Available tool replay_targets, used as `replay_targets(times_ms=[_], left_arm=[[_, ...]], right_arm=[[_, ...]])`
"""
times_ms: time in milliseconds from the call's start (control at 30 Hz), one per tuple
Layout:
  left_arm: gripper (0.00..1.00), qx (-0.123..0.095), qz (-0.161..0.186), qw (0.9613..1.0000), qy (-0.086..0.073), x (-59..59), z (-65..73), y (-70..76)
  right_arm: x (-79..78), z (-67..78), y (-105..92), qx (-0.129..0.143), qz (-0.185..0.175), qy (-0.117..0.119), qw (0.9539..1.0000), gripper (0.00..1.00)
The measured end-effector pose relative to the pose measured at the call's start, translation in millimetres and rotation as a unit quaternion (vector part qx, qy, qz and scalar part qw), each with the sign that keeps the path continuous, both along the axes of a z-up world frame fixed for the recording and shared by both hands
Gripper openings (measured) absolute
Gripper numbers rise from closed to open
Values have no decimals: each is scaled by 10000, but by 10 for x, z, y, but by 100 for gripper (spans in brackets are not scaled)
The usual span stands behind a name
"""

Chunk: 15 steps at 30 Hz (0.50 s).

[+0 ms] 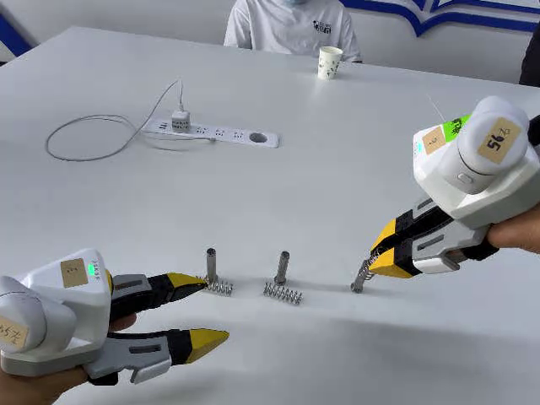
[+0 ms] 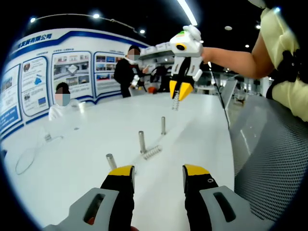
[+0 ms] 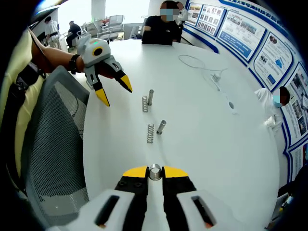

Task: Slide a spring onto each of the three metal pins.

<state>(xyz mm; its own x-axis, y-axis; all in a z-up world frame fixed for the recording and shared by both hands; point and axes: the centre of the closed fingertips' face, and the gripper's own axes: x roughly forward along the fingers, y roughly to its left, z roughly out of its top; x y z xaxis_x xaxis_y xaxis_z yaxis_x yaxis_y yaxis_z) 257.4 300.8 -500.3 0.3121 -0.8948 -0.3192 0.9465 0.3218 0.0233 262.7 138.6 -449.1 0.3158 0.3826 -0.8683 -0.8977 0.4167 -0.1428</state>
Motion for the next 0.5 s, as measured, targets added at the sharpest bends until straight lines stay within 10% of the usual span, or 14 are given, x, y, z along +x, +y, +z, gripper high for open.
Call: replay_targets(times_ms=[500], left_arm=[[44,9,127,9999,76,-8,-27,47]], right_arm=[[273,-124,-181,-224,-228,42,9995,12]])
